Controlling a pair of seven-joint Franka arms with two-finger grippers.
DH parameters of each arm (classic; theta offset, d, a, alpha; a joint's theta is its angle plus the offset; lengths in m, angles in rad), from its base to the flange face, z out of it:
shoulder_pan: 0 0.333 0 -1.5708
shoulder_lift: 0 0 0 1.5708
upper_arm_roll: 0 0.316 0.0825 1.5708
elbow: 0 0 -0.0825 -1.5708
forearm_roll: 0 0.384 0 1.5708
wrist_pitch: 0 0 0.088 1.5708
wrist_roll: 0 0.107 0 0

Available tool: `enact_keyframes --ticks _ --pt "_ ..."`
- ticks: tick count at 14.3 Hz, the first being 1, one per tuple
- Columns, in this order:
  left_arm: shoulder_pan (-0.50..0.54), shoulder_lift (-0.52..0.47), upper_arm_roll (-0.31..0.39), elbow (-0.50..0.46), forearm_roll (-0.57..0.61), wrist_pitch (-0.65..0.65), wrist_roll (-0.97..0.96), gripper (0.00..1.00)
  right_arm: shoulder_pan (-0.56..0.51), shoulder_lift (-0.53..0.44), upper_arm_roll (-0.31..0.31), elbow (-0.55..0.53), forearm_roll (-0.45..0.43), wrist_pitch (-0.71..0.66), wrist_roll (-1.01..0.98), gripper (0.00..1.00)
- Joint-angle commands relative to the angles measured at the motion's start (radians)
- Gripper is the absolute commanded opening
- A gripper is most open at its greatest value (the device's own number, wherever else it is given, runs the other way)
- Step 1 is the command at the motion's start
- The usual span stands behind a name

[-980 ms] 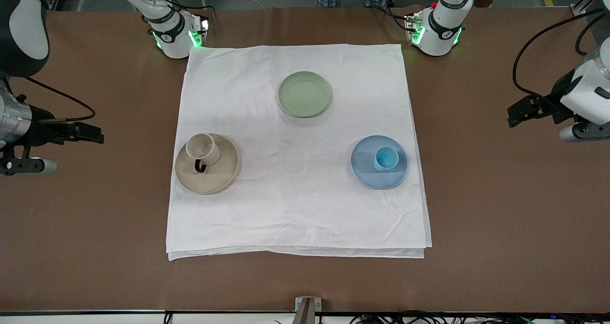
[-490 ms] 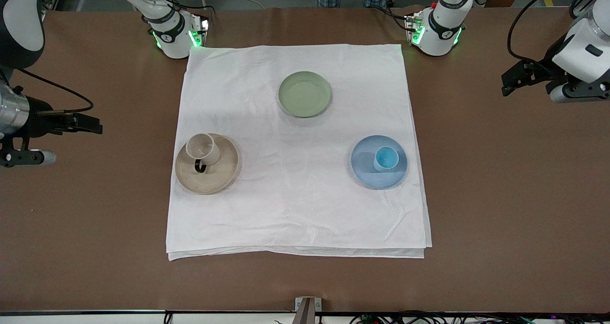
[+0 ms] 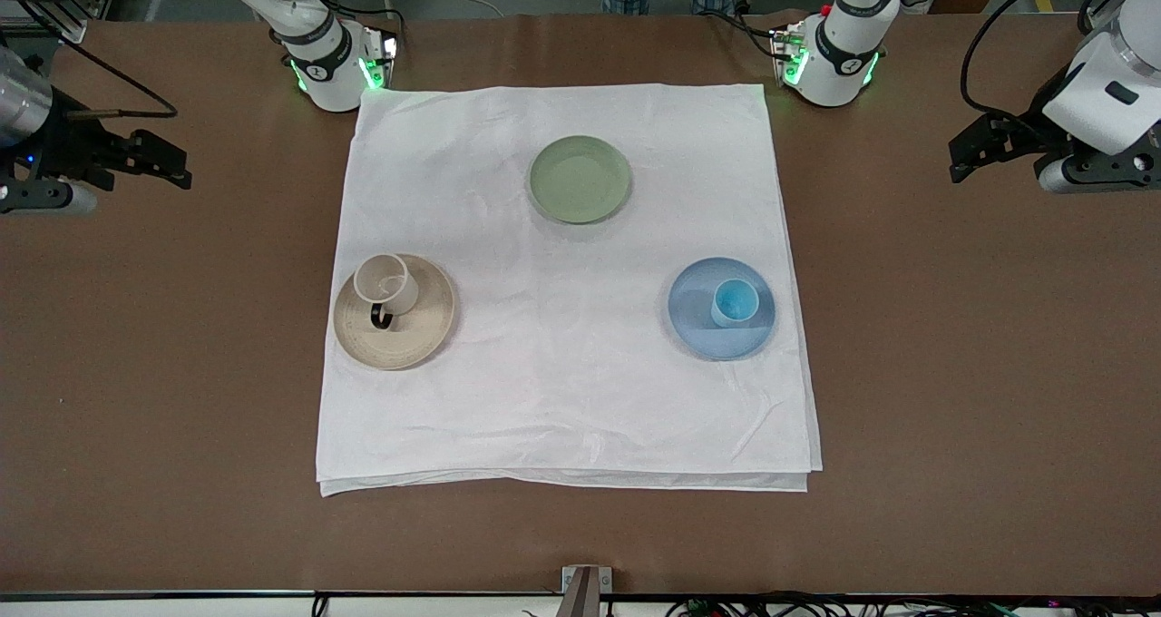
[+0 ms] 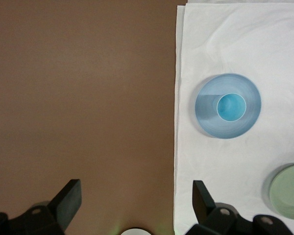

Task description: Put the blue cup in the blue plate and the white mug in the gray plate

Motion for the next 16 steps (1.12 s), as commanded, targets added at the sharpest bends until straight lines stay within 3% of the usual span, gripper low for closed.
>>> enact_keyframes --ticks 1,4,16 --pt "-0.002 -0.002 0.000 0.004 -0.011 0.010 0.016 1.00 0.005 -0.069 -0.036 -0.069 0.011 0.022 -0.044 1.00" --pt "0.009 0.021 0.000 0.038 -0.013 0.007 0.085 1.00 0.005 -0.116 -0.041 -0.098 0.024 0.028 -0.046 1.00" --pt "0.009 0.035 0.008 0.047 -0.057 0.010 0.073 1.00 0.003 -0.127 -0.055 -0.093 0.041 0.068 -0.110 1.00"
